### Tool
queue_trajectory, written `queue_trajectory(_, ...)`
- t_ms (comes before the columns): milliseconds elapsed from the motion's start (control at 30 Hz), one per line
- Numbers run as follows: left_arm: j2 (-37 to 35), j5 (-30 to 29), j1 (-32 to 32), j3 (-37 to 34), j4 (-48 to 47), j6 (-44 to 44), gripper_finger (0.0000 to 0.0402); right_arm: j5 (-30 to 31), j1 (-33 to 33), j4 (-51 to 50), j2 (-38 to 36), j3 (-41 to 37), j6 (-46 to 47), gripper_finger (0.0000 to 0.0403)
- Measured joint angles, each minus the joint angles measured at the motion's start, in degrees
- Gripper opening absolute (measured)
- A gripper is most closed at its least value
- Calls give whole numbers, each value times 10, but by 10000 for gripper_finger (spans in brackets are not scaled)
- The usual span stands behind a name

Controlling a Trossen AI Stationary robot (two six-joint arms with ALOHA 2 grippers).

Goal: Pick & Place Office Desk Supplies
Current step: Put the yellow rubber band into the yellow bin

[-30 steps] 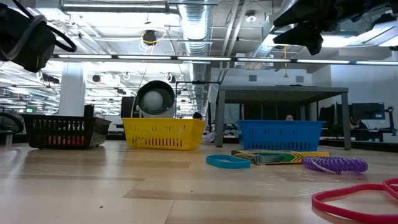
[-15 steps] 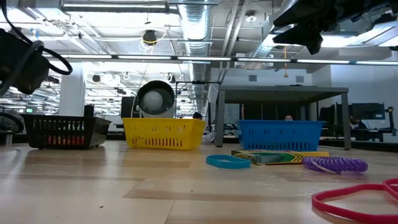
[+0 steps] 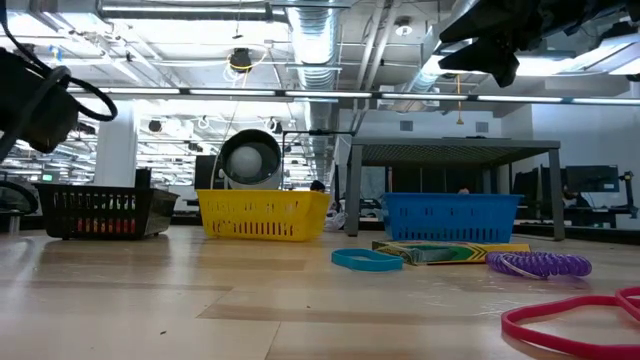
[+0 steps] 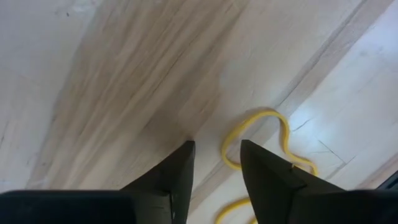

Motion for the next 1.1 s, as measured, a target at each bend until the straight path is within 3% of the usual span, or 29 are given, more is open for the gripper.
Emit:
queue_trajectory(233, 0, -31, 0, 1, -5, 1, 122, 0, 0, 0, 0, 0, 0, 217)
queue_trajectory(433, 5, -19, 0, 21, -23, 17, 122, 0, 0, 0, 0, 0, 0, 217)
queue_trajectory(600, 13, -57, -2, 71, -79, 157, 122, 0, 0, 2, -1, 0, 0, 217)
queue_trajectory(767, 13, -142, 3, 77, -70, 288, 122, -1, 1, 6, -3, 0, 2, 217)
queue_trajectory(1100, 12, -114, -7, 78, -62, 488, 122, -9, 1, 11, -3, 0, 2, 217)
